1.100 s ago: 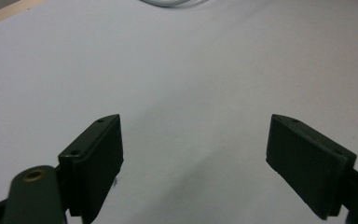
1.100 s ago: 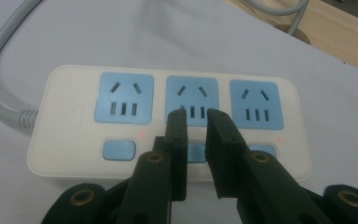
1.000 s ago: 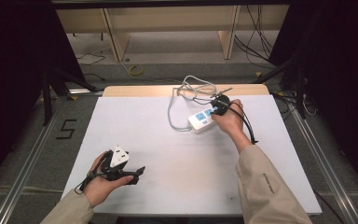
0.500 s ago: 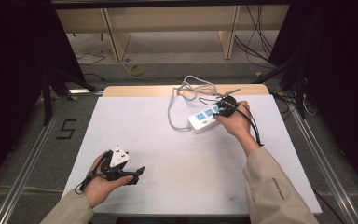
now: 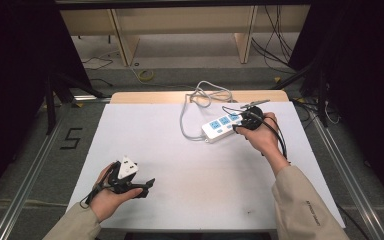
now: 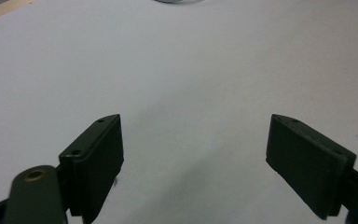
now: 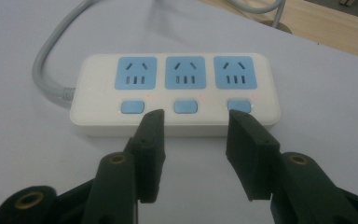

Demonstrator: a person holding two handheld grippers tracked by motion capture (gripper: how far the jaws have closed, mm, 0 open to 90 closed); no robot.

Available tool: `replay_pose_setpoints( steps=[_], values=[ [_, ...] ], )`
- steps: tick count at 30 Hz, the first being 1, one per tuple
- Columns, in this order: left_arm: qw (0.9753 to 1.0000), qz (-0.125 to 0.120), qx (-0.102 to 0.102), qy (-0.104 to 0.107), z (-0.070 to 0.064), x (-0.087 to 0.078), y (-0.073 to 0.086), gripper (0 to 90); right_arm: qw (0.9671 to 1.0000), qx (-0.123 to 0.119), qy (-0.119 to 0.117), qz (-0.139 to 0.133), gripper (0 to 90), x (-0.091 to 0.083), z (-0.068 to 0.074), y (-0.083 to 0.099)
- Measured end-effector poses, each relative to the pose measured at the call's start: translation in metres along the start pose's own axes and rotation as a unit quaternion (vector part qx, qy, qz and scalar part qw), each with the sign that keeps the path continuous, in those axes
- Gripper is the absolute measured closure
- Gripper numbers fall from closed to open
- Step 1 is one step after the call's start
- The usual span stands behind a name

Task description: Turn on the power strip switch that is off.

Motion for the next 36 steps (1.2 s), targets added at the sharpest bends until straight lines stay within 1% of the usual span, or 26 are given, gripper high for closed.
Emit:
replay_pose_setpoints(
  steps=[6,10,14,17,19,24,30,32,36],
  values=[
    [1.0,0.002,-0.001,0.0,0.0,0.0,0.001,18.7,1.0,0.001,-0.009,0.001,51.5,-0.012,-0.001,0.007],
    [1.0,0.003,-0.003,0.0,0.0,0.0,0.001,18.7,0.9998,0.005,-0.016,-0.005,48.2,-0.023,-0.003,0.012],
    [1.0,0.003,-0.004,0.001,0.0,0.001,0.001,18.7,0.9993,0.017,-0.031,-0.015,45.4,-0.034,-0.003,0.02],
    [1.0,0.004,-0.004,0.0,0.0,0.001,0.002,18.7,0.9991,0.018,-0.034,-0.018,42.8,-0.041,-0.002,0.028],
    [1.0,0.004,-0.004,0.0,0.0,0.001,0.002,18.7,0.9991,0.014,-0.037,-0.018,41.9,-0.046,-0.001,0.035],
    [1.0,0.005,-0.005,-0.001,0.001,0.001,0.002,18.7,0.9985,0.002,-0.047,-0.028,40.2,-0.058,0.004,0.051],
    [1.0,0.006,-0.005,-0.001,0.001,0.001,0.003,18.7,0.9961,0.009,-0.069,-0.055,38.6,-0.075,0.008,0.07],
    [1.0,0.006,-0.005,-0.001,0.001,0.001,0.003,18.7,0.9956,0.008,-0.073,-0.059,37.6,-0.078,0.009,0.078],
    [0.9999,0.009,-0.005,-0.001,0.001,0.001,0.003,18.6,0.9952,0.006,-0.074,-0.064,35.8,-0.084,0.008,0.094]
  ],
)
Point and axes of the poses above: each handheld gripper's, and its own axes: x roughly forward along the jaws, y roughly out of its underside, z roughly to its left, the point moved 8 cm from there along x, roughly forward along the jaws, and after that the axes turned 8 degrees about x, right-handed, at the moved point
